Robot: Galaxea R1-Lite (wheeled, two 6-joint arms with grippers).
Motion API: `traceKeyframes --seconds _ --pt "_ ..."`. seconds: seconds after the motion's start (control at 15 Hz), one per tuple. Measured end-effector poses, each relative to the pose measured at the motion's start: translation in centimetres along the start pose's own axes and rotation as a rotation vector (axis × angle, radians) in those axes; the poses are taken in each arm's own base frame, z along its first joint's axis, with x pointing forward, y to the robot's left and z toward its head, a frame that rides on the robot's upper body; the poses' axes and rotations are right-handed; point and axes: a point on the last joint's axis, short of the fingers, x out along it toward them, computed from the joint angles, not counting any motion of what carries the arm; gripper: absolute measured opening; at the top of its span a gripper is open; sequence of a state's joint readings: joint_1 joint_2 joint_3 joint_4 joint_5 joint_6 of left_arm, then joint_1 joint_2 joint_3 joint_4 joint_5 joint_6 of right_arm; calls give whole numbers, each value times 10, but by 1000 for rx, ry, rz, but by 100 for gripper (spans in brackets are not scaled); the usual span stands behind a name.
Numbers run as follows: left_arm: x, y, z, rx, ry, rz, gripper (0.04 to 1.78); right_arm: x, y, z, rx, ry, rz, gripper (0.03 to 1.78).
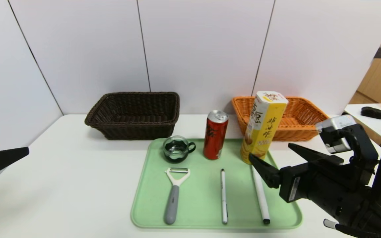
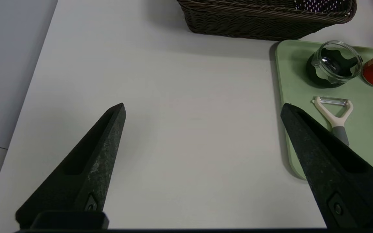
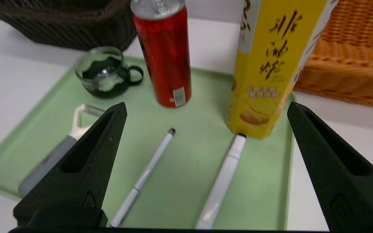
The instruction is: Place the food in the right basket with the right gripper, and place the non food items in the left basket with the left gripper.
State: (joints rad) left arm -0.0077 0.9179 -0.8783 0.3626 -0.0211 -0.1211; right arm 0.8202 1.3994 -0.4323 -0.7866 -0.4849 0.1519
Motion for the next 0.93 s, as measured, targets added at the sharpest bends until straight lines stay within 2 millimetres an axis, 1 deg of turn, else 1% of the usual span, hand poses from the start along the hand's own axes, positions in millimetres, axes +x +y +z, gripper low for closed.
traceKeyframes --seconds 0.13,0.53,0.73,0.93 --pt "1 0 -1 2 3 -1 169 4 -2 1 1 -17 -15 171" --pt "1 0 -3 2 11 -4 169 22 -16 4 -8 -19 -120 171" --pt "1 0 -5 1 14 -3 169 32 -15 9 -6 -26 -140 171" --pt "0 0 -5 1 11 -3 169 46 -16 9 -6 -18 -167 171"
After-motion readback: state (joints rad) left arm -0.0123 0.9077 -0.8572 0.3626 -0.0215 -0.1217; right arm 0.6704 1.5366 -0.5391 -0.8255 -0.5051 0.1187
